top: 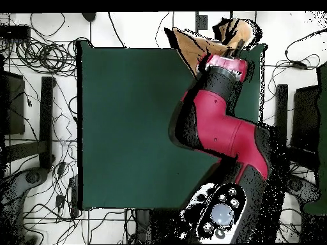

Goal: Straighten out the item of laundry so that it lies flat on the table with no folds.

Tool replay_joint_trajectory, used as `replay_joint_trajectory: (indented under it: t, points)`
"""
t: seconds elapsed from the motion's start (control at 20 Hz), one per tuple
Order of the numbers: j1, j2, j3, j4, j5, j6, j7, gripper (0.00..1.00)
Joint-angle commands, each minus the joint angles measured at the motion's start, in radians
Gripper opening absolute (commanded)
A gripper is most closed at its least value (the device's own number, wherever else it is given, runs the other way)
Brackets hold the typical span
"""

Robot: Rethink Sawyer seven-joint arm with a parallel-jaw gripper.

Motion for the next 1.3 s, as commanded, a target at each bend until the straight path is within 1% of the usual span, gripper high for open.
replay_joint_trajectory:
  t: [0.05, 0.4, 0.6, 0.9, 1.1, 1.3]
  points:
    - [-0.018, -0.005, 0.047, 0.136, 0.025, -0.180, 0.192, 0.00]
    - [-0.044, -0.004, 0.082, 0.141, -0.001, -0.246, 0.191, 0.00]
    - [-0.045, -0.007, 0.089, 0.159, 0.005, -0.274, 0.196, 0.00]
    - [-0.018, 0.021, 0.076, 0.240, 0.103, -0.350, 0.210, 0.00]
    - [0.002, 0.017, 0.067, 0.270, 0.147, -0.349, 0.197, 0.00]
    - [0.011, 0.031, 0.072, 0.298, 0.191, -0.370, 0.196, 0.00]
